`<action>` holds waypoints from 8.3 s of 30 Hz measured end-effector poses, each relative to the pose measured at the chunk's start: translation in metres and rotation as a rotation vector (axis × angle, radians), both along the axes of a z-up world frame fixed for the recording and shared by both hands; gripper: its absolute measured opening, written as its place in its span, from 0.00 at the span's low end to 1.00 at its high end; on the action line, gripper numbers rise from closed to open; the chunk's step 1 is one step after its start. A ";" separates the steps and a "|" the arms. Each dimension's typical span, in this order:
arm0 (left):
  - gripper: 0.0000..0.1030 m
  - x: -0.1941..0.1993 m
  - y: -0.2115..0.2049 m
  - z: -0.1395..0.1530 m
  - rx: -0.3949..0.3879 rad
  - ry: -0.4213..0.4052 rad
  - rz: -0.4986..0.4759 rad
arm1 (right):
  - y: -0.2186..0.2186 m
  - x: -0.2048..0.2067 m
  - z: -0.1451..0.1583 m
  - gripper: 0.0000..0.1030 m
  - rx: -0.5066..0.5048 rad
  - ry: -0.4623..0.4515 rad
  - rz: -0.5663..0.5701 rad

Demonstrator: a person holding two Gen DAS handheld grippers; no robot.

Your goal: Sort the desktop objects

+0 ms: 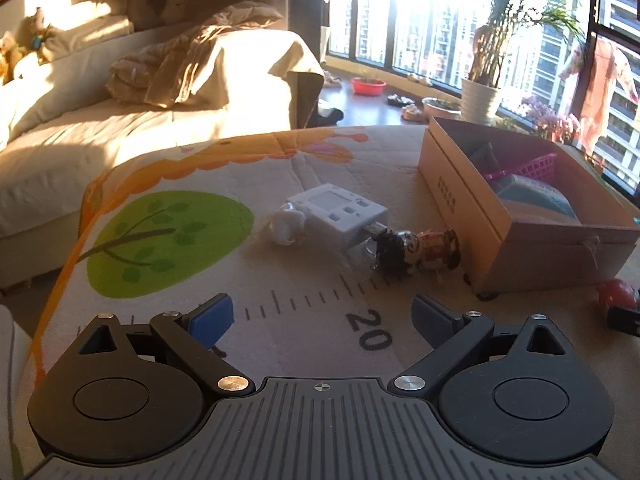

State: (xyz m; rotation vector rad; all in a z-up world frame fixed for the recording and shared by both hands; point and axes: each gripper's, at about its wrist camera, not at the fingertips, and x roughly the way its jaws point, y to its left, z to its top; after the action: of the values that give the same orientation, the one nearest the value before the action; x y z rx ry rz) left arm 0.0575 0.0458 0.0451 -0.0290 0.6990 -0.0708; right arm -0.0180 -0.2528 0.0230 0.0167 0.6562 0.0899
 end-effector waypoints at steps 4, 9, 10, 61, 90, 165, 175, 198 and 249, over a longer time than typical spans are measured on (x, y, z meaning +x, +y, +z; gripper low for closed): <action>0.96 0.035 0.003 -0.001 -0.067 0.040 0.072 | -0.014 0.005 -0.012 0.84 0.064 0.015 -0.064; 0.96 0.089 -0.017 0.000 -0.016 0.070 0.107 | -0.017 0.003 -0.013 0.93 0.088 0.010 -0.084; 0.96 0.097 -0.020 -0.002 -0.001 0.084 0.118 | -0.020 0.003 -0.013 0.94 0.104 0.013 -0.092; 0.59 -0.028 -0.050 -0.018 0.003 0.038 -0.218 | 0.002 0.008 -0.013 1.00 0.005 0.051 0.012; 0.62 -0.074 -0.062 -0.001 -0.056 0.035 -0.520 | 0.005 -0.003 0.002 0.77 -0.008 0.063 0.085; 0.60 -0.107 -0.003 -0.011 0.016 0.091 -0.138 | 0.011 -0.012 -0.013 0.72 -0.019 0.013 0.055; 0.41 -0.109 -0.014 0.002 0.049 0.033 -0.206 | 0.015 -0.036 0.013 0.70 -0.058 -0.028 0.169; 0.61 0.057 -0.109 0.056 -0.072 -0.129 -0.304 | -0.009 0.054 0.073 0.72 -0.046 -0.154 0.098; 0.96 -0.063 -0.037 -0.013 -0.007 0.022 -0.267 | 0.047 0.094 0.029 0.33 -0.155 -0.096 0.114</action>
State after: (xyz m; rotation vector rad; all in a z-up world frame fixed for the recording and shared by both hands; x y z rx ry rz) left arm -0.0054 0.0091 0.0325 0.0574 0.7216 -0.3291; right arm 0.0756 -0.2059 0.0520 -0.1740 0.5666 0.1489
